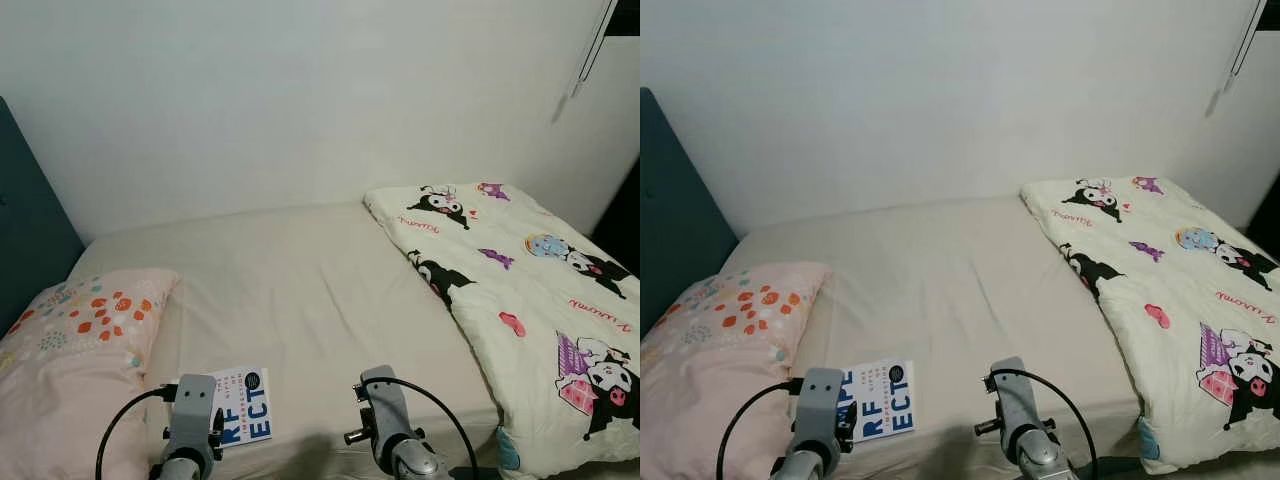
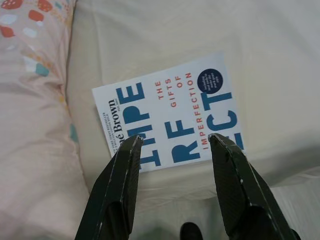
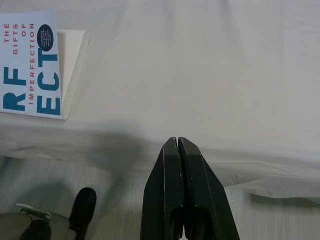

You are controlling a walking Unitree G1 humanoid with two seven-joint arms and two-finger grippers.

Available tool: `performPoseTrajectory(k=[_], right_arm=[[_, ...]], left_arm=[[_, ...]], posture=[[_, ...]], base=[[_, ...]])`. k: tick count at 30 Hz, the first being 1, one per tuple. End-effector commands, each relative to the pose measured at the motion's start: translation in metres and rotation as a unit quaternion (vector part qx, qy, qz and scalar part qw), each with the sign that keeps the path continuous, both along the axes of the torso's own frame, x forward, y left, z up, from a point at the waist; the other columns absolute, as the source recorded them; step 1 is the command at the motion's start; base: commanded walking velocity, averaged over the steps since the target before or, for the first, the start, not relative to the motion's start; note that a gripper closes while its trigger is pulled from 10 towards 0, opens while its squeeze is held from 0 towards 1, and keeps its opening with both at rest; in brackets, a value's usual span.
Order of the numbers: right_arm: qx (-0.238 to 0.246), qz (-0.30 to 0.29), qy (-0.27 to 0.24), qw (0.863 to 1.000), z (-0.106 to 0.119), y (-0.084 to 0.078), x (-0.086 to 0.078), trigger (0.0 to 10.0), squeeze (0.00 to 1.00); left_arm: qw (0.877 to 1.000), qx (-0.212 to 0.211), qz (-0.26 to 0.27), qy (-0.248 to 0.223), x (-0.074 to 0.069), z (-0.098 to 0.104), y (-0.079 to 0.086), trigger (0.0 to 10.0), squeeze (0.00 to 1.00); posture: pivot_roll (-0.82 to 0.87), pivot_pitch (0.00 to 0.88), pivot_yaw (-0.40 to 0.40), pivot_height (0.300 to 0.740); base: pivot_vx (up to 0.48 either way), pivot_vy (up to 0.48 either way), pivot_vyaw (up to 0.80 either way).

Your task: Clean up the room

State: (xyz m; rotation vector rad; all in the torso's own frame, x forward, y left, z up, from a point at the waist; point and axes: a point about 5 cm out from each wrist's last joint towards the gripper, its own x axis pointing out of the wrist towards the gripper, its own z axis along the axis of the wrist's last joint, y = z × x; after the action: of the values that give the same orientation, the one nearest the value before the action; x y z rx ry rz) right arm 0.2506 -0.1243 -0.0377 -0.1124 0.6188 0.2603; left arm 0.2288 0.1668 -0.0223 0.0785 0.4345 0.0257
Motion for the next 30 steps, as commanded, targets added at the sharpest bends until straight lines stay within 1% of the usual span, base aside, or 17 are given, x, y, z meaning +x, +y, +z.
performPoseTrajectory(k=[1, 8, 13, 23, 30], right_arm=[[0.006, -0.004, -0.011, 1.000, 0.0039, 0.0002, 0.0041, 10.0, 0.00], [0.005, -0.009, -0.015, 1.000, 0.0046, -0.0012, 0.0051, 10.0, 0.00], [0.003, -0.011, -0.014, 1.000, 0.0045, -0.0026, 0.0052, 10.0, 0.00], [0.006, -0.013, -0.011, 1.000, 0.0042, -0.0030, 0.0051, 10.0, 0.00], [0.016, -0.019, -0.009, 1.000, 0.0050, -0.0023, 0.0062, 10.0, 0.00]], left_arm=[[1.000, -0.007, -0.001, -0.002, -0.0008, 0.0004, -0.0002, 10.0, 0.00], [1.000, -0.017, 0.000, -0.016, 0.0019, 0.0046, 0.0000, 10.0, 0.00], [1.000, -0.015, 0.005, -0.013, 0.0023, 0.0045, -0.0003, 10.0, 0.00], [1.000, -0.013, -0.008, -0.012, 0.0011, 0.0042, -0.0037, 10.0, 0.00], [1.000, -0.012, -0.008, -0.014, 0.0026, 0.0053, -0.0043, 10.0, 0.00]], posture=[[-0.02, 0.000, 0.005, 0.732], [-0.03, 0.000, 0.006, 0.732], [-0.03, 0.000, 0.006, 0.732], [-0.03, 0.000, 0.004, 0.732], [-0.03, 0.000, 0.003, 0.732]], base=[[0.000, 0.000, 0.00], [0.000, 0.000, 0.00], [0.000, 0.000, 0.00], [0.000, 0.000, 0.00], [0.000, 0.000, 0.00]])
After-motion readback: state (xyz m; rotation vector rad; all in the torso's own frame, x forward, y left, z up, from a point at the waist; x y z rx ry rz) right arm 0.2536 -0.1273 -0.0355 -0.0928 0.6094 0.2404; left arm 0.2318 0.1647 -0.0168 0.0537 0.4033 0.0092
